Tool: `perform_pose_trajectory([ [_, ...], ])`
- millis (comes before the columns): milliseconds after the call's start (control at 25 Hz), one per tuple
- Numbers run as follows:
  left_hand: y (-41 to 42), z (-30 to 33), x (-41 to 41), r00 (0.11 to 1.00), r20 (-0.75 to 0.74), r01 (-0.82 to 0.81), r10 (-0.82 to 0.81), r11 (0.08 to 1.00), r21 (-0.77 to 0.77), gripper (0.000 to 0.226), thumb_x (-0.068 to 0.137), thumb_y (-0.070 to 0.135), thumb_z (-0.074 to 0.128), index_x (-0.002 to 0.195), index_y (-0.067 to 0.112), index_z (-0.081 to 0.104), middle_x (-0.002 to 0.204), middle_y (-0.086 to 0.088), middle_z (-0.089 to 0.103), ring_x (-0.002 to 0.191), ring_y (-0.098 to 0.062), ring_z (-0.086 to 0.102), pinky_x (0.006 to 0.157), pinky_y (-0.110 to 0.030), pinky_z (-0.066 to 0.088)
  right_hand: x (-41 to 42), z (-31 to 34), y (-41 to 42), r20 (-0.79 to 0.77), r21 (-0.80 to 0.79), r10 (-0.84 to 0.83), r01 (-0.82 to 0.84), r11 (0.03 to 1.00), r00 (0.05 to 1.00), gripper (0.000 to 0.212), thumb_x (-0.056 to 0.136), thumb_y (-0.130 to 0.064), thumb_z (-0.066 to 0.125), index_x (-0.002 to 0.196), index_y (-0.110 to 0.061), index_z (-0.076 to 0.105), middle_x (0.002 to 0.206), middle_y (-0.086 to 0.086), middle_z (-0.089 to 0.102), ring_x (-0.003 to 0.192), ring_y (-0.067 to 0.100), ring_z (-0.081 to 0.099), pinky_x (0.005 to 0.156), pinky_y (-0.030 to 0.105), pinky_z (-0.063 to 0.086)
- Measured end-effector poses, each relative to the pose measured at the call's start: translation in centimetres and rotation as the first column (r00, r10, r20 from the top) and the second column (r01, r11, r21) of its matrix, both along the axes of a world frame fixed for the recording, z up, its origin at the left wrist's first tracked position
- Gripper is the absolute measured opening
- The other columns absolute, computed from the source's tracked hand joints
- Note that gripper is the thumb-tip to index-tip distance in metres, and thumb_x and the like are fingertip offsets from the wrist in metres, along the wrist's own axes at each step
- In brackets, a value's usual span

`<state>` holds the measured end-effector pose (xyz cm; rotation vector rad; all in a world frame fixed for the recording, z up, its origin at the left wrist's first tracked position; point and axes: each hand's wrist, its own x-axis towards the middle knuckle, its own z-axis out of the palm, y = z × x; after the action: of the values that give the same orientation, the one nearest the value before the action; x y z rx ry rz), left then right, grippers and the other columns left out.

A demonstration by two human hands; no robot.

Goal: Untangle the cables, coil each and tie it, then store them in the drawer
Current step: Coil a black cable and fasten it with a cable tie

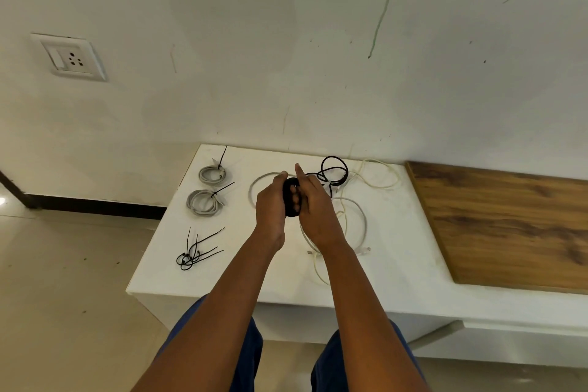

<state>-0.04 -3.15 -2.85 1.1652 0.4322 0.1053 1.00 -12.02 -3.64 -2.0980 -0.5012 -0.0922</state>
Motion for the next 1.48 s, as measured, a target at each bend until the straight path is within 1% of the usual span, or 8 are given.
perform_pose_trajectory([
  [160,0.0,-0.8,-0.3,0.997,0.068,-0.049,0.03,0.956,0.29,0.041,0.099,0.044,0.036,0.089,0.015,0.063,0.069,0.003,0.055,0.063,-0.01,0.053,0.06,-0.02,0.047,0.1,0.0,0.4,0.057,-0.068,-0.104,0.108,0.992,0.993,0.06,0.09,0.012,0.036,0.146,-0.009,0.027,0.102,-0.002,0.042,0.078,0.001,0.04,0.073,0.004,0.035],
  [320,0.1,-1.2,-0.7,0.988,0.147,-0.047,-0.048,0.815,0.577,0.036,0.102,0.037,0.029,0.107,0.011,0.054,0.079,0.011,0.055,0.071,0.0,0.056,0.072,-0.031,0.052,0.1,0.3,1.3,-0.107,0.214,-0.166,0.186,0.959,0.98,0.048,0.097,0.004,0.034,0.143,-0.007,0.033,0.095,0.005,0.045,0.074,0.006,0.046,0.069,0.012,0.045],
  [520,1.1,-1.6,-0.9,0.99,0.124,-0.031,-0.065,0.76,0.649,0.031,0.102,0.036,0.026,0.099,0.015,0.048,0.078,0.008,0.056,0.067,-0.006,0.055,0.064,-0.028,0.048,-1.2,0.9,2.6,-0.531,0.7,0.094,0.373,0.609,0.842,0.033,0.101,-0.03,0.036,0.107,-0.017,0.066,0.078,-0.002,0.056,0.065,0.007,0.048,0.057,0.013,0.047],
  [720,2.2,-1.6,-1.8,0.982,0.138,-0.005,-0.126,0.719,0.695,0.022,0.102,0.031,0.029,0.084,0.027,0.041,0.074,0.01,0.056,0.058,0.001,0.053,0.049,-0.01,0.039,-1.9,1.3,2.1,-0.555,0.779,0.329,0.34,0.526,0.764,0.025,0.101,-0.028,0.039,0.109,-0.019,0.061,0.063,-0.004,0.053,0.06,0.009,0.049,0.06,0.02,0.046],
  [920,4.2,-1.5,-2.5,0.967,0.142,0.038,-0.211,0.674,0.737,0.025,0.102,0.03,0.032,0.094,0.011,0.046,0.085,-0.007,0.059,0.068,-0.016,0.057,0.061,-0.032,0.048,-2.2,1.4,1.5,-0.509,0.842,0.593,0.218,0.494,0.624,0.028,0.1,-0.023,0.035,0.117,-0.016,0.056,0.067,-0.006,0.052,0.06,0.011,0.052,0.066,0.025,0.052],
  [1240,8.7,-1.9,-4.2,0.929,-0.082,0.341,-0.36,0.751,0.566,0.03,0.089,0.054,0.052,0.097,0.029,0.069,0.09,0.009,0.071,0.089,-0.007,0.062,0.081,-0.026,0.047,-2.8,0.5,3.3,-0.71,0.676,0.39,0.413,0.61,0.587,0.028,0.099,-0.016,0.038,0.103,-0.011,0.065,0.052,-0.007,0.039,0.044,0.007,0.032,0.053,0.018,0.043],
  [1360,10.7,-2.8,-4.4,0.958,-0.171,0.288,-0.232,0.79,0.542,0.035,0.089,0.047,0.056,0.103,0.018,0.068,0.099,-0.001,0.069,0.092,-0.015,0.062,0.083,-0.03,0.05,-2.8,0.3,3.7,-0.742,0.635,0.318,0.467,0.616,0.589,0.027,0.099,-0.015,0.038,0.101,-0.01,0.065,0.05,-0.007,0.037,0.041,0.007,0.03,0.057,0.02,0.036],
  [1480,13.6,-4.4,-4.9,0.952,-0.276,0.148,0.135,0.586,0.796,0.024,0.09,0.024,0.059,0.105,0.008,0.068,0.107,-0.009,0.067,0.101,-0.025,0.06,0.087,-0.032,0.046,-2.6,0.1,3.4,-0.75,0.632,0.304,0.501,0.592,0.587,0.027,0.099,-0.015,0.039,0.1,-0.01,0.065,0.049,-0.007,0.037,0.038,0.007,0.03,0.058,0.021,0.03],
])
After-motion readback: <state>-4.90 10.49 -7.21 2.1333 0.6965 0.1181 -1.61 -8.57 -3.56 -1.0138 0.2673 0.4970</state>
